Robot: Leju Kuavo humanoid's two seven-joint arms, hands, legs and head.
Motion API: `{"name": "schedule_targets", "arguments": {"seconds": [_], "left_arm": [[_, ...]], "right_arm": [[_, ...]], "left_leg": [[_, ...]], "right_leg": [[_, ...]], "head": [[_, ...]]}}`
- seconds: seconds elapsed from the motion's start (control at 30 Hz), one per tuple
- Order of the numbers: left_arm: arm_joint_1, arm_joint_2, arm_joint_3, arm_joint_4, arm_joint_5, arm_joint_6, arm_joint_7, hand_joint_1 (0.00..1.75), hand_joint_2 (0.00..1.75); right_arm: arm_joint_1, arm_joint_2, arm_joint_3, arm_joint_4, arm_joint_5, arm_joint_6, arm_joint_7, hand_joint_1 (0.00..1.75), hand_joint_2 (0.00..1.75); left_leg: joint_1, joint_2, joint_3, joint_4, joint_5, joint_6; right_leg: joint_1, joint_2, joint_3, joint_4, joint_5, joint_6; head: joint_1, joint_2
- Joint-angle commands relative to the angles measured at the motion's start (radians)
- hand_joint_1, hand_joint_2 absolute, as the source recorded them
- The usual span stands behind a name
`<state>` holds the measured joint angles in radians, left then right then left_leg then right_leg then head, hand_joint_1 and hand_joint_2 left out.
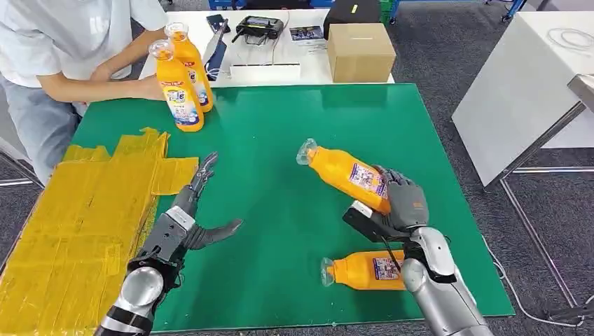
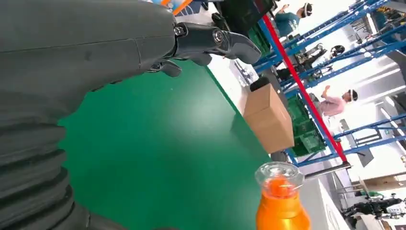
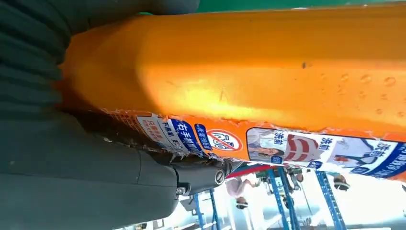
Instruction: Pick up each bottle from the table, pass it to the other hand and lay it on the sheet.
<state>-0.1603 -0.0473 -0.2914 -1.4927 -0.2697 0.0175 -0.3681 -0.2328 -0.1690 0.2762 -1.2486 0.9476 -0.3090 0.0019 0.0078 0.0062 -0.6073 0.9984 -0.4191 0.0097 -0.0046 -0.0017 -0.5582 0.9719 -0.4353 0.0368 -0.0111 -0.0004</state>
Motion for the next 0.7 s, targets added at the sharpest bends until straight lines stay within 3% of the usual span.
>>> {"name": "schedule_targets", "arguments": {"seconds": [0.03,0.2,0.3,0.47,0.53,0.7], "left_arm": [[-0.038,0.030,-0.043,0.031,-0.005,-0.012,0.007,0.00,1.75],[-0.086,0.037,-0.083,0.090,0.031,-0.086,0.030,0.00,1.75],[-0.108,0.032,-0.093,0.111,0.061,-0.110,0.035,0.00,1.75],[-0.163,0.026,-0.099,0.163,0.157,-0.162,0.062,0.00,1.75],[-0.187,0.027,-0.101,0.179,0.203,-0.183,0.057,0.00,1.75],[-0.195,0.028,-0.119,0.171,0.234,-0.197,0.061,0.00,1.75]], "right_arm": [[-0.009,0.051,-0.054,-0.012,-0.056,-0.051,-0.066,1.75,1.75],[0.031,0.129,-0.037,-0.153,-0.150,-0.102,-0.158,1.75,1.75],[0.021,0.152,0.001,-0.160,-0.230,-0.055,-0.189,1.75,1.75],[-0.005,0.218,0.115,-0.033,-0.396,0.113,-0.261,1.75,1.75],[-0.024,0.250,0.179,0.047,-0.414,0.094,-0.297,1.75,1.75],[-0.033,0.254,0.211,0.054,-0.459,0.091,-0.321,1.75,1.75]], "left_leg": [[0.000,0.000,0.004,-0.001,-0.002,0.000],[0.000,-0.001,0.003,0.000,-0.002,-0.001],[0.000,0.001,0.003,0.000,-0.002,-0.001],[0.001,0.000,0.003,-0.001,-0.001,-0.001],[0.001,0.002,0.004,-0.002,-0.001,-0.001],[0.001,0.000,0.004,-0.001,-0.001,-0.001]], "right_leg": [[0.000,0.000,0.003,0.000,-0.001,-0.001],[0.000,-0.001,0.003,0.000,-0.002,-0.001],[0.001,0.002,0.002,0.000,-0.001,-0.001],[0.001,0.001,0.002,-0.001,0.000,-0.001],[0.002,0.003,0.003,-0.001,0.000,-0.001],[0.001,0.001,0.003,-0.001,-0.001,-0.001]], "head": [[0.000,0.000],[0.000,0.000],[0.000,0.000],[0.000,0.000],[0.000,0.000],[0.000,0.000]]}}
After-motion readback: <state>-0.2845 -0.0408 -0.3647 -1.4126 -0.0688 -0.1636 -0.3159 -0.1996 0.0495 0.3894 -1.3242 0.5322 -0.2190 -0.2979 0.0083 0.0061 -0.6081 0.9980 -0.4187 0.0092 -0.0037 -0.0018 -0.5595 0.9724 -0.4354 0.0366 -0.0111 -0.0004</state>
